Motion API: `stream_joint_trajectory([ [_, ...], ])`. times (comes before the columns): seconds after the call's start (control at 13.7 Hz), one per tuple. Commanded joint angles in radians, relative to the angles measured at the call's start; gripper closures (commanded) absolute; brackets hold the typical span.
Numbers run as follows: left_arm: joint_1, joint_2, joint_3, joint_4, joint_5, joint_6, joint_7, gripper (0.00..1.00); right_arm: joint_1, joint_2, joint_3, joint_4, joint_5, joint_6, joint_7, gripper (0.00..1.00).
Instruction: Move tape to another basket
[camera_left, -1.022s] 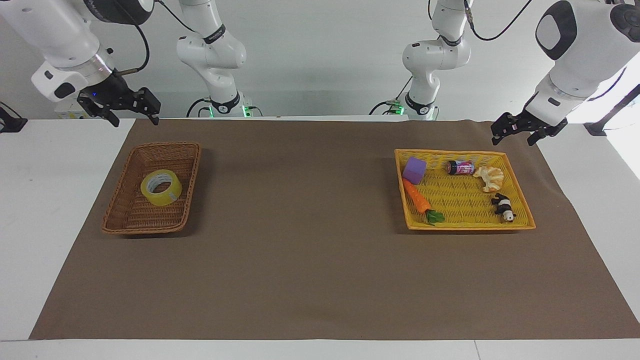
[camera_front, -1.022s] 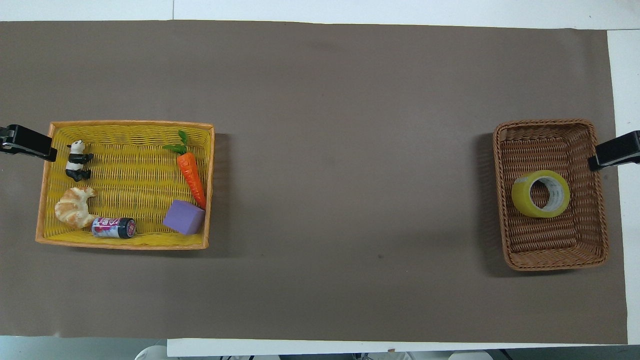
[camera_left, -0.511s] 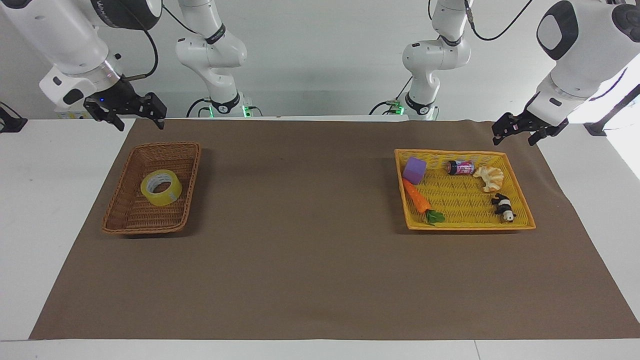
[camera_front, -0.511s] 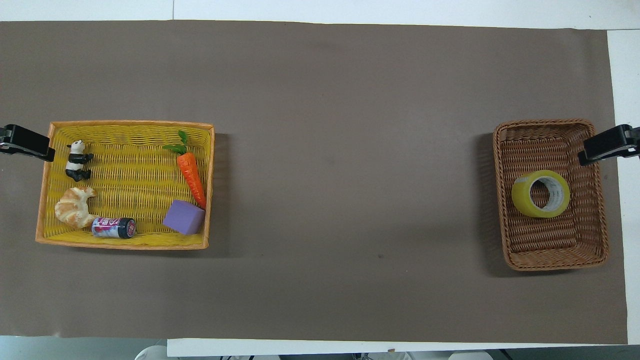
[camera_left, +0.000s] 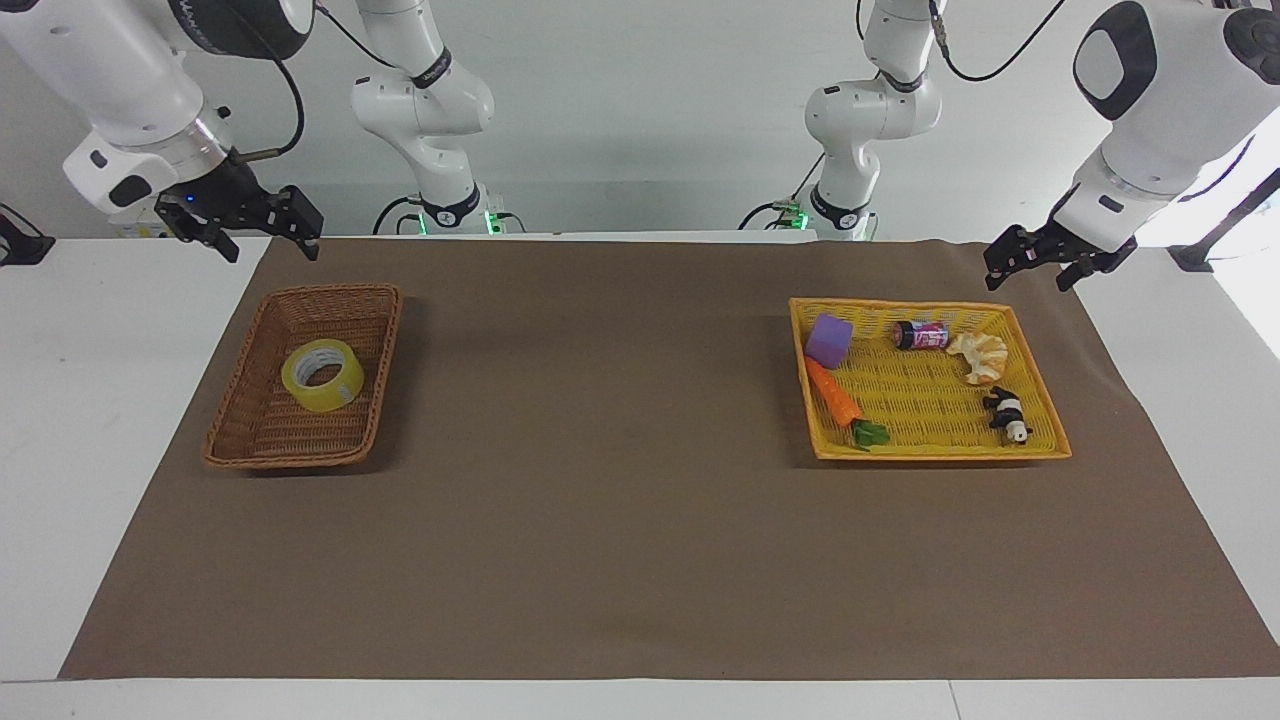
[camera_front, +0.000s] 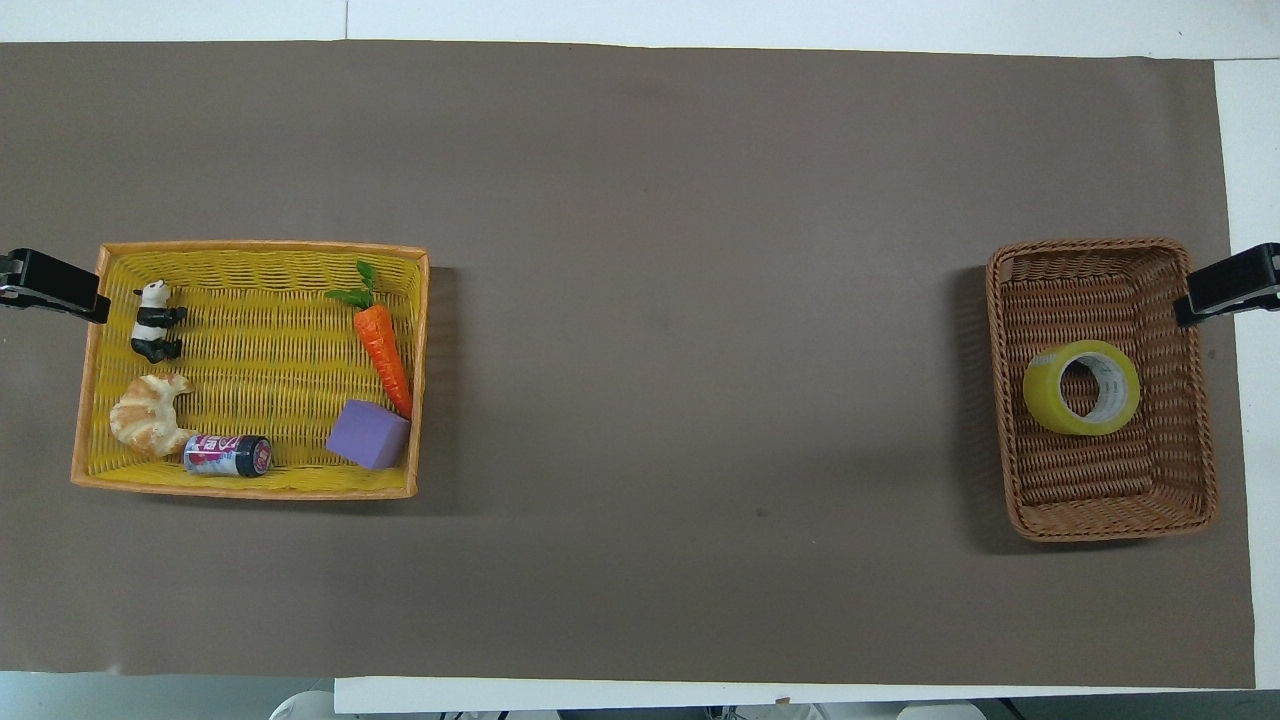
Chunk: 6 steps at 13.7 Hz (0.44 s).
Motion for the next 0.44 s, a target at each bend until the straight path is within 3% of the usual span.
stream_joint_trajectory([
  [0.0,0.001,-0.017,0.004,-0.019,-0.009,-0.005,0.008,0.01,0.010,-0.019,-0.027,-0.013,-0.011,-0.038,0.002,0.00],
  [0.37,-0.001,-0.017,0.004,-0.019,-0.009,-0.003,0.006,0.01,0.011,-0.030,-0.028,-0.041,-0.012,-0.018,0.004,0.00],
])
